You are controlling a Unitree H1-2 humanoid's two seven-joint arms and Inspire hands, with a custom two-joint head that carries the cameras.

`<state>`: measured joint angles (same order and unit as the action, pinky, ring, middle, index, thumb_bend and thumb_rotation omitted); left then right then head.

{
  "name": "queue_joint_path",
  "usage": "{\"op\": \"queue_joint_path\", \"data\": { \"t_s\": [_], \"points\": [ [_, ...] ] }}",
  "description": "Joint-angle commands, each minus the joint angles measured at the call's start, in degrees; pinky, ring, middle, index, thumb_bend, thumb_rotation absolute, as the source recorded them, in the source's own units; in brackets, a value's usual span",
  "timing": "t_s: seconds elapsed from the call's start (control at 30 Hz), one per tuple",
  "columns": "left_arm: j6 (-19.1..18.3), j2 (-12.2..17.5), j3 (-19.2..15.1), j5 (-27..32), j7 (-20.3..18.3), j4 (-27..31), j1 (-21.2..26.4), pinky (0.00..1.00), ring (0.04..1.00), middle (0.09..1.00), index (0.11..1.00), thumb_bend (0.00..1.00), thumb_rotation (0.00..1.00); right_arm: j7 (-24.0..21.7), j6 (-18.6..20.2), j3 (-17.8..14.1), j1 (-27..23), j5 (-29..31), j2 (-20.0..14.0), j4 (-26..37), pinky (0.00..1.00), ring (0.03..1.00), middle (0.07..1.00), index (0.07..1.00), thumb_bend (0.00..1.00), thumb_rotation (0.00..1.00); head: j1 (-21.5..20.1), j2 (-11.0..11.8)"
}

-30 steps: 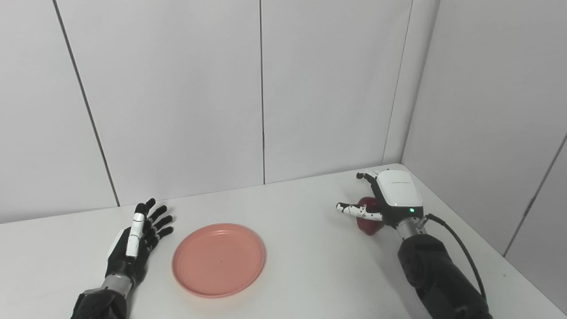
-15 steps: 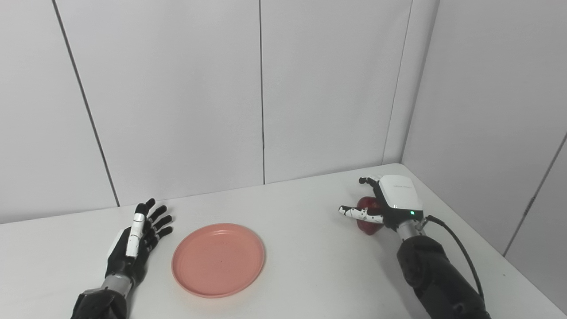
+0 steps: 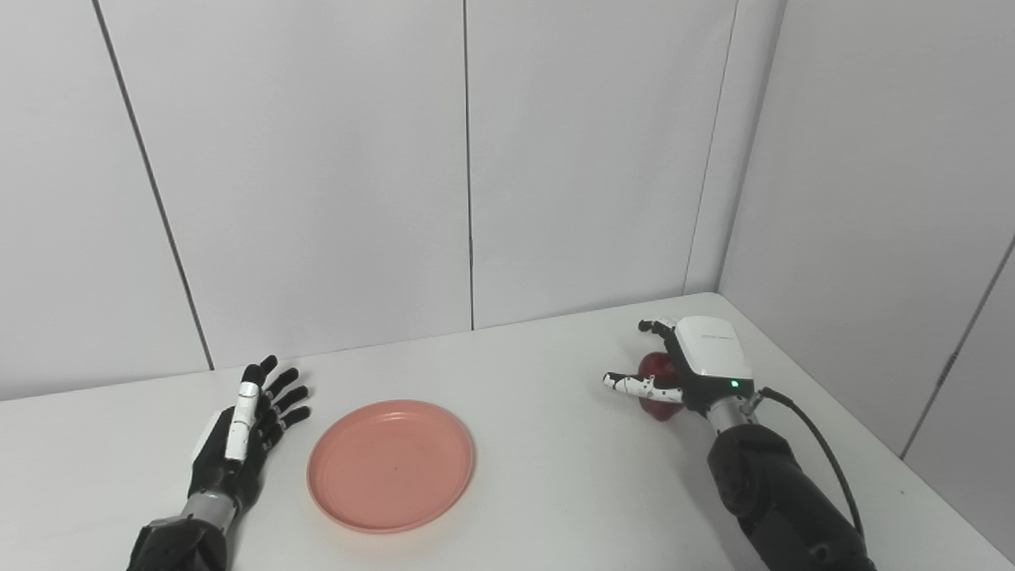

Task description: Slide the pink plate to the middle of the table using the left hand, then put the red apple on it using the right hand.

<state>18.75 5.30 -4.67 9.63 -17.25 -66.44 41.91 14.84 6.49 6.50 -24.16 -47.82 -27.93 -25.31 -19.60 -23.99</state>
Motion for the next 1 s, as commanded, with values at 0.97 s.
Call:
{"op": "queue_joint_path", "data": {
  "t_s": [0.97],
  "points": [
    [-7.86,0.13,0.11,-0.33,0.51,-2.70,-6.09,0.83,0.890,0.935,0.982,0.73,0.95,-0.47,3.81,1.41,-1.02,0.60,-1.54,0.57,0.68,0.716,0.735,0.727,0.88,0.82,0.09,-0.77]
  ]
}}
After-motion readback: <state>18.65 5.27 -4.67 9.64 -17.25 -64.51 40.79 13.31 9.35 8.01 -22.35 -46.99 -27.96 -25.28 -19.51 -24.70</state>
